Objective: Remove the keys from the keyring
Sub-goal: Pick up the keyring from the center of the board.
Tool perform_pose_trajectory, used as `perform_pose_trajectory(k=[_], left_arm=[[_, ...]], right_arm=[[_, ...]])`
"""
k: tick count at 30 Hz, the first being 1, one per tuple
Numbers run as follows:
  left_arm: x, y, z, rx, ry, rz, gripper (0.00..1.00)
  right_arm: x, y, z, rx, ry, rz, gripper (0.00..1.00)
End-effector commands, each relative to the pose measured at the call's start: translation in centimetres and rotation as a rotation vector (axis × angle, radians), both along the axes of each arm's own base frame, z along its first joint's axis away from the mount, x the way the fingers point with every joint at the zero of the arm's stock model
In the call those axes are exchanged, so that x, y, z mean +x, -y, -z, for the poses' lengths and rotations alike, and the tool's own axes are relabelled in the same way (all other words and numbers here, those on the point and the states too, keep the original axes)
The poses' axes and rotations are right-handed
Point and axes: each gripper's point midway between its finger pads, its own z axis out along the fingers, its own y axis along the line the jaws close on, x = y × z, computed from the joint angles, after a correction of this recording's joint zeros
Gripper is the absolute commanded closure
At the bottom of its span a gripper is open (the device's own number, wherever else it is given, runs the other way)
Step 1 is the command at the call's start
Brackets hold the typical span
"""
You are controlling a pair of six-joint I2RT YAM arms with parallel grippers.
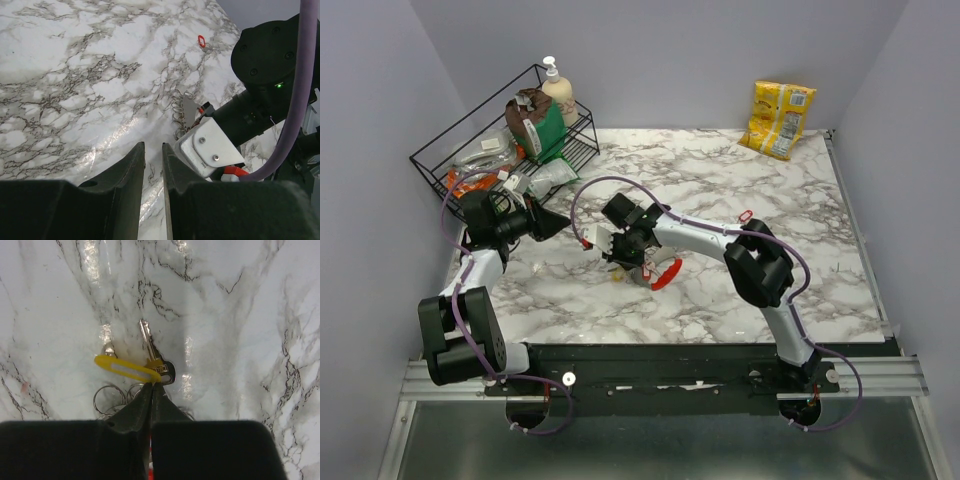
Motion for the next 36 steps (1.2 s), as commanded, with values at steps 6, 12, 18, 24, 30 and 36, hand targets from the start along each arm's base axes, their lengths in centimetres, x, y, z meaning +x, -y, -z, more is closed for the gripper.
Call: perform_pose_trajectory(k=[6,12,18,24,30,36], left_arm=[[-0.7,0.5,-0.4,-0.020,0.027,0.059,0.70],[-1.3,1.8,-0.8,-0.005,0.063,0.113,0.70],[-2.2,5.6,-0.7,0.093,0.115,0.244,0.69],[-1.1,9.7,-1.3,0.157,0.180,0.332,0.69],[0.7,13.9,-1.2,0.227,0.176,0.325,0.69],[1.6,18.0,-1.4,0.203,0.108,0.354,0.68]], right_arm=[[-1.1,-0.7,-6.2,0.124,0.010,0.004,0.95],[-0.3,0.5,-8.2,0.163,0.005,0.082,0.99],[0.4,2.1,-10.6,0.215,-0.035,0.169,0.99],[3.3,4.9,-13.7,0.297,-0.109,0.394,0.99],[5.0,7.5,-14.4,0.316,-0.162,0.574,0.99],[5.9,8.7,-16.1,0.356,-0.133,0.672,0.99]])
